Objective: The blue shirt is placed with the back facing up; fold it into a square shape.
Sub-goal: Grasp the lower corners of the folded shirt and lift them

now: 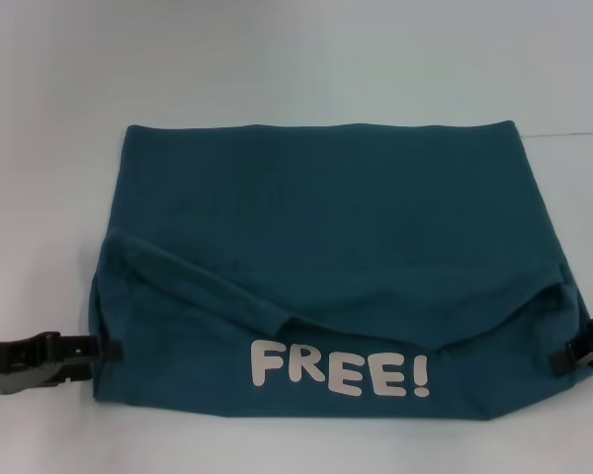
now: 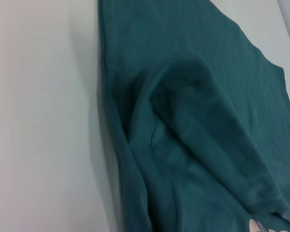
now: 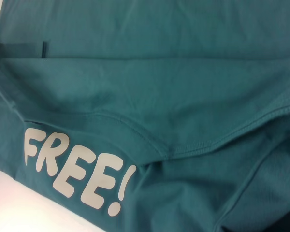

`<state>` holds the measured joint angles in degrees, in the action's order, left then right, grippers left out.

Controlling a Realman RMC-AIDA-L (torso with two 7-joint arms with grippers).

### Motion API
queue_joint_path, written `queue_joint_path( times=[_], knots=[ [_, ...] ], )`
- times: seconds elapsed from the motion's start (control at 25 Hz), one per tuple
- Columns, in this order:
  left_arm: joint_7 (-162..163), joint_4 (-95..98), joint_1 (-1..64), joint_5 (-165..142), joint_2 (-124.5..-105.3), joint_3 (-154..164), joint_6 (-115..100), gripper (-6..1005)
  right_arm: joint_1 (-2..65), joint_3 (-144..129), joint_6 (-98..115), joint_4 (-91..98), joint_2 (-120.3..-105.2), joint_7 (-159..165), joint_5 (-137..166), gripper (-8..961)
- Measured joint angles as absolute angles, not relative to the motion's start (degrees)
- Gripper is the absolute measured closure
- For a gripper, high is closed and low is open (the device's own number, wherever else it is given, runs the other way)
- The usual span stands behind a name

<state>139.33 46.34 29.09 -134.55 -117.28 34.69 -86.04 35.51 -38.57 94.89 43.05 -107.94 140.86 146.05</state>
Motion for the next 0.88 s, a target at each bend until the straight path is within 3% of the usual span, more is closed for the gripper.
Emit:
queue_joint_path(
  times=[0.08, 0.52, 0.88],
  knots=[
    [139.3, 46.1, 29.3, -134.6, -117.27, 34.7, -85.8, 405, 35.5, -38.6, 94.8, 43.0, -107.93, 140.8, 146.0, 895],
    [139.0, 41.6, 31.0, -134.9, -117.29, 35.2, -82.7, 316, 35.5, -38.6, 94.8, 43.0, -107.92, 140.7, 146.1, 895],
    [139.2, 39.0, 32.0, -135.1, -117.34, 36.5, -81.9, 328, 35.5, -38.6, 94.8, 43.0, -107.93, 140.7, 146.1, 896]
  ],
)
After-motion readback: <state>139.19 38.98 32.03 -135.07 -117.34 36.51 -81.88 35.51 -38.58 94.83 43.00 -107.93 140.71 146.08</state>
